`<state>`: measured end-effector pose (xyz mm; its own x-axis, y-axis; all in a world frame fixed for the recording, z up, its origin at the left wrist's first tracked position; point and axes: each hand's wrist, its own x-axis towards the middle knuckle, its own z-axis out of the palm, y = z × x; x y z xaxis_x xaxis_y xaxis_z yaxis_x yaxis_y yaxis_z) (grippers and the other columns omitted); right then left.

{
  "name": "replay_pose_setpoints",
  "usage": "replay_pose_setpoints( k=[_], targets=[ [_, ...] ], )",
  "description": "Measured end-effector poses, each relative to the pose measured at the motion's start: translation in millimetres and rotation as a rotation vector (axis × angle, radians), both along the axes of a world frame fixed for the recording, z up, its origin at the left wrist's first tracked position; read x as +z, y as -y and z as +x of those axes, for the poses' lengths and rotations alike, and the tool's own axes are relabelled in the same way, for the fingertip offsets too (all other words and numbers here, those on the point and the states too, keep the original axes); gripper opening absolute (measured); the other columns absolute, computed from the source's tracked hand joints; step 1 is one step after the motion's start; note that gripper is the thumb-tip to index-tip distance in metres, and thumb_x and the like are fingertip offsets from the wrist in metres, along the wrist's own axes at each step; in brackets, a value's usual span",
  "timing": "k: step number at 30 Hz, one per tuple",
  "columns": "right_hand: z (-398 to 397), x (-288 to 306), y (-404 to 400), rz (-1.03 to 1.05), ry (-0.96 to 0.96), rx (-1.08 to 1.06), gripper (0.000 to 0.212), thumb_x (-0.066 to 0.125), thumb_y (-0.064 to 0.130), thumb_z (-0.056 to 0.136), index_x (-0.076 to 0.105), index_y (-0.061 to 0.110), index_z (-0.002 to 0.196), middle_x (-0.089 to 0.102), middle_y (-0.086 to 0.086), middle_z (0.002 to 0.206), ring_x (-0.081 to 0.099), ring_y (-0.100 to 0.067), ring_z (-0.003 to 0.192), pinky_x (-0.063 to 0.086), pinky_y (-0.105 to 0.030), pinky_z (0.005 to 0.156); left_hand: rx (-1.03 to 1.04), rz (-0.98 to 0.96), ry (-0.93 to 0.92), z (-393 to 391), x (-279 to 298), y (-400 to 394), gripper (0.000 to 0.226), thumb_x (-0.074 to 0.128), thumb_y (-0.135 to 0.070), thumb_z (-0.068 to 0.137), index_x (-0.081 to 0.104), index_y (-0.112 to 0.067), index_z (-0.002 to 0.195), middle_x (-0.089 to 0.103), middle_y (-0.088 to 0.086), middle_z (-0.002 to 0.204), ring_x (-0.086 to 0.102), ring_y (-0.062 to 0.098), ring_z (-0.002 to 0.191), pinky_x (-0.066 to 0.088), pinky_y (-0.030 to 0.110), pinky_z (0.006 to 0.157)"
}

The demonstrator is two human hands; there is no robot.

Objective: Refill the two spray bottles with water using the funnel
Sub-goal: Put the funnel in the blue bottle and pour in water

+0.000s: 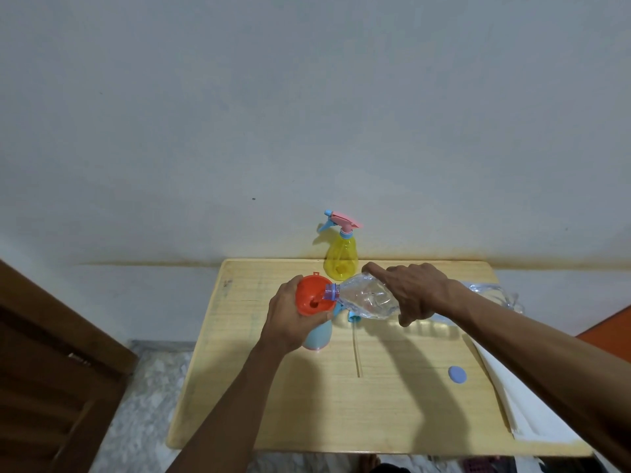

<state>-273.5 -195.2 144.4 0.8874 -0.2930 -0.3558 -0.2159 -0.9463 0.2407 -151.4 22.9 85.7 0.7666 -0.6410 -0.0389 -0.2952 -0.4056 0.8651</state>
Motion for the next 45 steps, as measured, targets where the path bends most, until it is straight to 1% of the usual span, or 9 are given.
replay_pose_setpoints(
  k=[8,14,17,22,26,32,35,41,45],
  targets=[
    [0.6,1.0,-0.6,0.0,-0.009,-0.002,0.111,0.086,0.036,0.066,0.009,0.036,0.146,0.064,-0.003,0.107,0.061,-0.031,0.076,0.043,-0.034,0.059,-0.003,0.009,-0.006,-1.2,2.0,0.0,0.08,0.087,-0.034,0.07,0.044,-0.022,0.137,0.048,-0.009,0.118,0.051,0.011,0.106,0.042,0.012,0.069],
    [1.0,0.7,0.2,0.003,-0.013,-0.001,0.111,0.086,0.036,0.067,0.008,0.037,0.147,0.064,-0.004,0.108,0.062,-0.031,0.076,0.044,-0.034,0.059,-0.004,0.013,-0.015,-1.5,2.4,0.9,0.081,0.087,-0.034,0.07,0.043,-0.022,0.138,0.047,-0.009,0.119,0.052,0.012,0.107,0.044,0.018,0.072],
    [1.6,0.6,0.6,-0.001,-0.013,-0.002,0.111,0.086,0.035,0.066,0.009,0.037,0.146,0.064,-0.003,0.107,0.06,-0.031,0.075,0.042,-0.033,0.059,-0.002,0.02,-0.016,-1.1,2.3,1.6,0.083,0.087,-0.036,0.069,0.043,-0.022,0.138,0.049,-0.008,0.122,0.052,0.014,0.109,0.045,0.022,0.078],
    [3.2,2.0,1.6,-0.003,-0.021,-0.004,0.112,0.086,0.034,0.065,0.009,0.037,0.147,0.064,-0.002,0.107,0.058,-0.03,0.072,0.041,-0.033,0.058,-0.005,0.014,-0.002,-0.6,2.6,1.3,0.081,0.087,-0.036,0.069,0.045,-0.023,0.136,0.048,-0.009,0.118,0.052,0.011,0.105,0.042,0.012,0.07],
    [3.6,2.7,1.0,-0.02,-0.019,0.009,0.112,0.086,0.036,0.067,0.008,0.037,0.147,0.064,-0.002,0.107,0.058,-0.029,0.072,0.04,-0.032,0.057,-0.011,0.014,-0.001,-0.1,1.4,1.6,0.081,0.088,-0.036,0.068,0.045,-0.023,0.136,0.05,-0.008,0.119,0.053,0.013,0.106,0.045,0.019,0.074],
    [2.7,3.2,1.4,-0.02,-0.02,0.009,0.113,0.085,0.036,0.068,0.004,0.038,0.146,0.064,-0.001,0.109,0.057,-0.03,0.074,0.04,-0.033,0.061,-0.011,-0.008,0.002,0.6,0.9,1.7,0.072,0.089,-0.034,0.067,0.047,-0.032,0.126,0.051,-0.009,0.115,0.055,0.012,0.103,0.045,0.017,0.072],
    [2.4,2.0,1.8,-0.019,-0.017,0.011,0.111,0.085,0.035,0.068,0.007,0.037,0.147,0.064,-0.001,0.108,0.057,-0.03,0.074,0.04,-0.033,0.061,-0.012,-0.002,0.009,1.2,-0.7,1.8,0.075,0.089,-0.035,0.067,0.049,-0.027,0.13,0.053,-0.007,0.117,0.055,0.012,0.104,0.045,0.017,0.072],
    [-3.8,-8.5,3.1,0.073,0.02,-0.026,0.108,0.085,0.034,0.066,0.01,0.038,0.143,0.063,0.001,0.108,0.058,-0.031,0.076,0.043,-0.034,0.061,-0.011,0.012,0.009,1.0,1.2,0.6,0.076,0.088,-0.036,0.068,0.047,-0.026,0.132,0.05,-0.01,0.115,0.052,0.008,0.1,0.042,0.01,0.07],
    [-9.3,-21.6,2.2,0.22,0.07,-0.092,0.108,0.084,0.034,0.065,0.009,0.04,0.142,0.062,0.001,0.117,0.06,-0.032,0.088,0.047,-0.035,0.065,-0.004,0.005,-0.003,1.4,1.4,0.2,0.073,0.089,-0.035,0.067,0.048,-0.029,0.128,0.053,-0.009,0.115,0.056,0.011,0.1,0.046,0.015,0.071]
  ],
)
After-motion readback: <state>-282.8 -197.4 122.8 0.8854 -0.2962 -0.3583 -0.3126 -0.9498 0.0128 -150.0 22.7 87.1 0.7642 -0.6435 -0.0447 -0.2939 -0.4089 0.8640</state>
